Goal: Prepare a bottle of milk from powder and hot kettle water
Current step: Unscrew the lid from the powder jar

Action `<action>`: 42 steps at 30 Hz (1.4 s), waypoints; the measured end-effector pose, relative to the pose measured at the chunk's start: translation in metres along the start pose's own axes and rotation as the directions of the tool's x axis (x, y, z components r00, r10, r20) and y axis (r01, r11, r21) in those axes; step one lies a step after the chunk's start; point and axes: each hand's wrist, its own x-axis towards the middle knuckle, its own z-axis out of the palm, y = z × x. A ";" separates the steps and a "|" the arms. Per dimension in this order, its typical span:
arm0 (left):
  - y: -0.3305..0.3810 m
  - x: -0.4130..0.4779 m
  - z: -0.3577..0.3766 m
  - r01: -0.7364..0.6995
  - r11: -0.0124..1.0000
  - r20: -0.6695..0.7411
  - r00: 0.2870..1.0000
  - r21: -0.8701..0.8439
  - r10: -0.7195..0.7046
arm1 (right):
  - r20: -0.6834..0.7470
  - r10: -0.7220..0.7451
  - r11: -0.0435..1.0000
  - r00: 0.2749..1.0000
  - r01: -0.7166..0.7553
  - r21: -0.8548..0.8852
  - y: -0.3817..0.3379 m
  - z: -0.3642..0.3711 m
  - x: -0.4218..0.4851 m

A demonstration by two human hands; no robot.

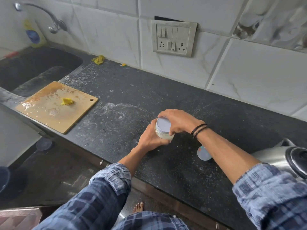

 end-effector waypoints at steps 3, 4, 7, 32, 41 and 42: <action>0.002 0.001 -0.001 0.013 1.000 0.003 1.000 0.006 -0.013 | 0.039 0.017 1.000 0.999 -0.018 0.018 0.002 -0.005 0.001; 0.002 0.001 -0.001 0.028 1.000 0.007 1.000 0.008 -0.028 | 0.008 0.042 0.998 0.999 -0.043 0.035 0.000 -0.004 0.000; 0.000 0.000 0.000 0.037 0.999 0.006 0.999 0.018 -0.037 | -0.118 0.125 0.992 0.985 -0.125 0.004 -0.011 0.006 -0.003; 0.001 0.003 0.000 0.007 1.000 0.018 1.000 -0.013 -0.007 | 0.021 0.016 0.997 1.000 -0.018 0.074 0.002 0.003 0.010; 0.000 0.003 -0.001 0.034 0.999 0.029 0.999 -0.001 -0.034 | -0.093 0.112 0.994 0.989 -0.111 0.017 -0.007 0.014 0.004; -0.001 0.004 0.000 0.034 0.999 0.026 0.999 -0.005 -0.033 | -0.085 0.083 0.996 0.993 -0.081 0.026 -0.007 0.014 0.004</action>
